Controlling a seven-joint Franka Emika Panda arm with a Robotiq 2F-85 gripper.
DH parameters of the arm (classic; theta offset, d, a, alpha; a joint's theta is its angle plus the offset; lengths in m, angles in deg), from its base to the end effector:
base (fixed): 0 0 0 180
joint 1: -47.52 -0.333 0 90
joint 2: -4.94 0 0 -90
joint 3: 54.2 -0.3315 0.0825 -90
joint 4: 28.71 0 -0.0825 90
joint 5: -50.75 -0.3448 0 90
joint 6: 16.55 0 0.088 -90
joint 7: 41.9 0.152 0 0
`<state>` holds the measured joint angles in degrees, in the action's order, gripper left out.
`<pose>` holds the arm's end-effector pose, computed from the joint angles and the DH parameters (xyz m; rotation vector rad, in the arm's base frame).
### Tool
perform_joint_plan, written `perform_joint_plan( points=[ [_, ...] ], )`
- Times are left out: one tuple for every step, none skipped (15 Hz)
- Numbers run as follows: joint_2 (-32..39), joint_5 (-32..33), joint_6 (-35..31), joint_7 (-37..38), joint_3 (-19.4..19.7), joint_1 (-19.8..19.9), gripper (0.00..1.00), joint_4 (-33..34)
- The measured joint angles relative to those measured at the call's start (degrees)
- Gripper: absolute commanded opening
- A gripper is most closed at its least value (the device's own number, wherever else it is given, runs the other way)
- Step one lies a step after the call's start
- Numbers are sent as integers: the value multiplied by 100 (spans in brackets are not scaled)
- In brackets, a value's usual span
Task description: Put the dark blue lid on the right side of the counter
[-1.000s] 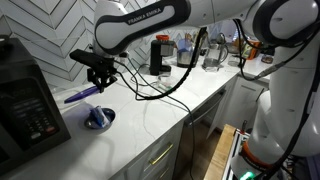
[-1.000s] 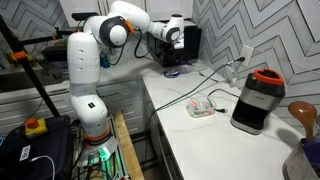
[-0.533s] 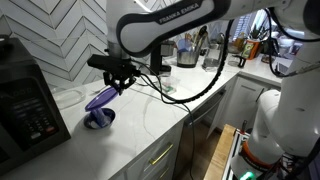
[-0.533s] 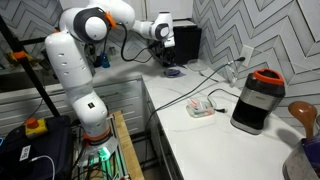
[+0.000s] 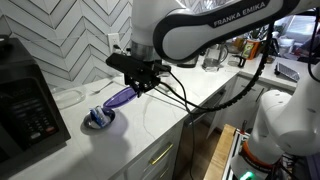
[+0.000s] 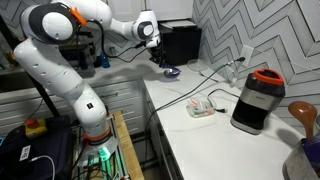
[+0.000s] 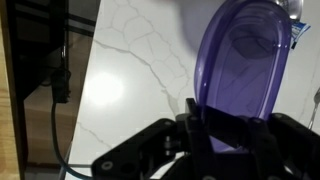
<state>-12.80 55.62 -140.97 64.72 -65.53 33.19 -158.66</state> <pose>0.4036 0.1925 0.4878 -2.3126 1.8993 -0.3113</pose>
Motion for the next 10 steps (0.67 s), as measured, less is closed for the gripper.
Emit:
perform_joint_plan(
  points=[
    [-4, 0, -7, 2, -1, 19, 1, -10],
    [4, -6, -9, -11, -29, 60, 1, -6],
    [7, -6, 23, 11, -80, 131, 1, -1],
    [0, -6, 83, 58, -132, 210, 1, -2],
    [-17, -3, 205, 158, -179, 288, 1, -8],
    [-51, 1, 399, 296, -225, 365, 1, -21],
    [-105, 1, 673, 464, -266, 423, 1, -49],
    [-170, -27, 977, 628, -300, 457, 1, -90],
    [-245, -62, 1256, 818, -328, 474, 1, -150],
    [-338, -100, 1422, 1055, -358, 485, 1, -243]
  ],
)
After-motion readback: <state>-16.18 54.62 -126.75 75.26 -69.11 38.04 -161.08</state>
